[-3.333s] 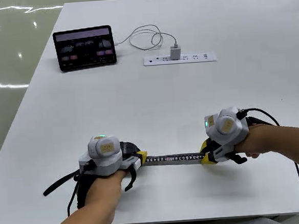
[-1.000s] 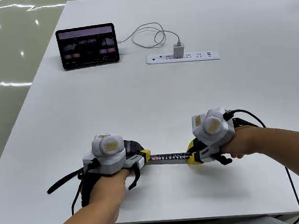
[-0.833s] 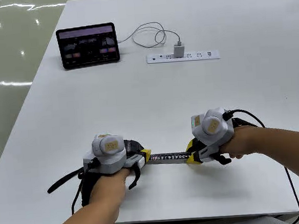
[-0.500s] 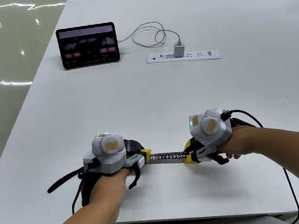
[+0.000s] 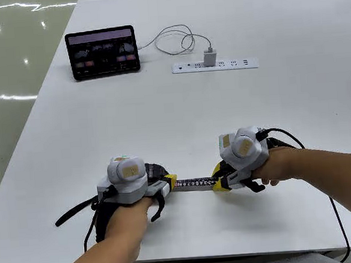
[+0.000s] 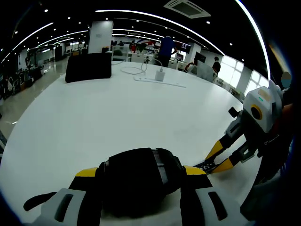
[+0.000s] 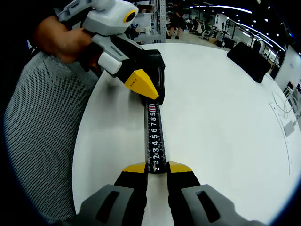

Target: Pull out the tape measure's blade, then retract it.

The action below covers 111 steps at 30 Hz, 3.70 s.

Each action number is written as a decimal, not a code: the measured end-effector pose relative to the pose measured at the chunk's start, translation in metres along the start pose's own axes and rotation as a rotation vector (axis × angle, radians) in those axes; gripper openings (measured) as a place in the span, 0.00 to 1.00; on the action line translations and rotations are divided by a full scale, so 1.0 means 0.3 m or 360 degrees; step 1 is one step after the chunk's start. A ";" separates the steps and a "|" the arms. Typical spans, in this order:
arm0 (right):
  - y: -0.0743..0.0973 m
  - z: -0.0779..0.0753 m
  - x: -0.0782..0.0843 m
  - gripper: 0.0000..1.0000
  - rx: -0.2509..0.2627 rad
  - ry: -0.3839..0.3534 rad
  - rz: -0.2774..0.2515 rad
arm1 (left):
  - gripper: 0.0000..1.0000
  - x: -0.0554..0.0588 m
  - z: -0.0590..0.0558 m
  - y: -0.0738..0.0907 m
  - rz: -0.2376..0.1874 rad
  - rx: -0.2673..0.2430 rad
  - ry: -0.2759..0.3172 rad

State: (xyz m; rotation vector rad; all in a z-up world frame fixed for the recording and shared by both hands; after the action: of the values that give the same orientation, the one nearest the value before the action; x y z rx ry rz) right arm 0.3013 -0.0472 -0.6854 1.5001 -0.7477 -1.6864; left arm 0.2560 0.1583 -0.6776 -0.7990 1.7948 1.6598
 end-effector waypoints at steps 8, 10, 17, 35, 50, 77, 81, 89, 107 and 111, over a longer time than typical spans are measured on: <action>-0.012 0.000 -0.013 0.11 -0.0002 0.0001 -0.0014 | 0.64 0.002 -0.001 -0.001 0.0002 -0.0001 0.0005; -0.015 0.000 -0.017 0.11 -0.0003 -0.0002 -0.0018 | 0.64 0.002 -0.001 -0.002 0.0001 -0.0001 0.0005; -0.020 -0.002 -0.026 0.12 -0.0005 0.0000 -0.0021 | 0.64 0.002 -0.001 -0.004 0.0002 -0.0001 0.0006; -0.030 -0.006 -0.042 0.12 -0.0003 -0.0017 -0.0048 | 0.63 0.000 -0.001 -0.001 0.0000 -0.0007 0.0024; -0.048 -0.009 -0.064 0.11 -0.0013 -0.0024 -0.0062 | 0.63 0.000 0.003 -0.002 0.0003 -0.0002 0.0030; -0.081 -0.012 -0.106 0.12 -0.0021 -0.0013 -0.0084 | 0.63 0.004 0.000 -0.004 -0.0018 -0.0009 -0.0020; -0.086 -0.012 -0.109 0.12 -0.0016 -0.0030 -0.0105 | 0.63 0.005 0.002 -0.003 -0.0022 -0.0004 0.0007; -0.094 -0.014 -0.117 0.11 -0.0022 -0.0011 -0.0102 | 0.63 0.005 0.005 -0.002 -0.0021 0.0004 0.0027; -0.117 -0.014 -0.157 0.12 -0.0043 -0.0004 -0.0115 | 0.62 0.004 0.009 0.004 -0.0001 0.0037 0.0049; -0.120 -0.015 -0.164 0.11 -0.0047 -0.0004 -0.0121 | 0.62 0.003 0.010 0.005 -0.0001 0.0037 0.0049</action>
State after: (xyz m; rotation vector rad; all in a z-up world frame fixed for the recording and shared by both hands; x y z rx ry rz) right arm 0.3021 0.0140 -0.6884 1.5236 -0.6717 -1.7482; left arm 0.2544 0.1614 -0.6775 -0.8189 1.8312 1.6316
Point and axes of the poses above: the centre of the closed fingertips' face, and the gripper's own axes: y roughly backward along the fingers, z roughly to its left, x roughly out of its underside, the point moved 9 cm from there along y, roughly backward along the fingers, and after that the axes turned 8 degrees about -x, right-handed, at the moved point
